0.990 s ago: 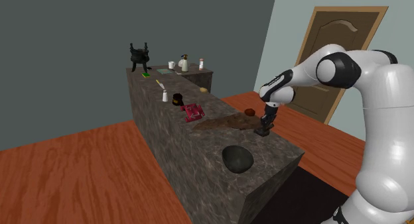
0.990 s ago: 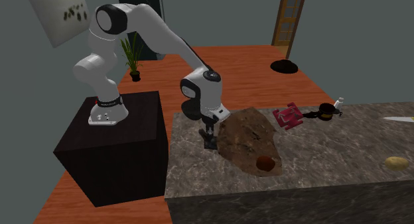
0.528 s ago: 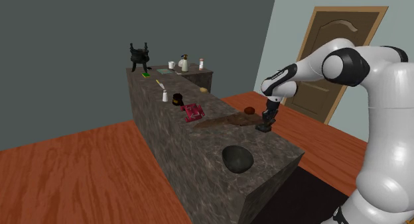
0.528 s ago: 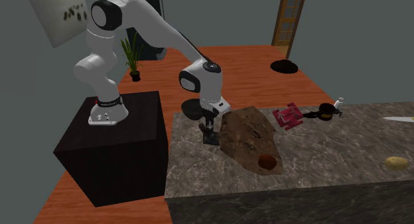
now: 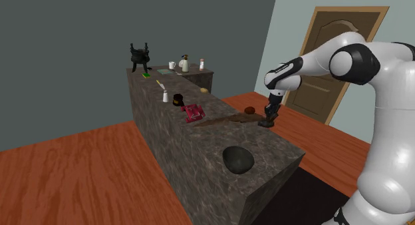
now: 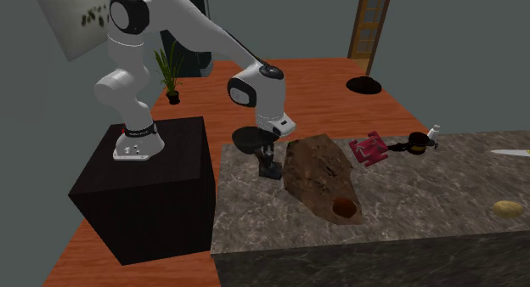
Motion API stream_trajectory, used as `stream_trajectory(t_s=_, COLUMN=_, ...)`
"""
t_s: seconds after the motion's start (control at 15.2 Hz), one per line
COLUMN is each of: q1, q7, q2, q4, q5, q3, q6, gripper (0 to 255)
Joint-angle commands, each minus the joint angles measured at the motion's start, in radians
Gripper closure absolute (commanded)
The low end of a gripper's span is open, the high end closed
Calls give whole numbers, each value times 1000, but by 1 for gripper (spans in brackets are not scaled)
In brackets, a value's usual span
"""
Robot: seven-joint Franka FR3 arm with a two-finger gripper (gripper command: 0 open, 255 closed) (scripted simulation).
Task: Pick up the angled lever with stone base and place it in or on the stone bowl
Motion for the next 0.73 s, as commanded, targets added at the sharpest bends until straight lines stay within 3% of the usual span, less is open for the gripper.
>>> stream_trajectory(t_s=0.0, q1=2, q7=4, q2=-14, q4=5, q5=-6, q3=-3, q6=-18, gripper=255)
stream_trajectory(t_s=0.66, q1=161, q7=224, q2=-238, q4=-298, q5=-72, q3=42, q6=82, gripper=255)
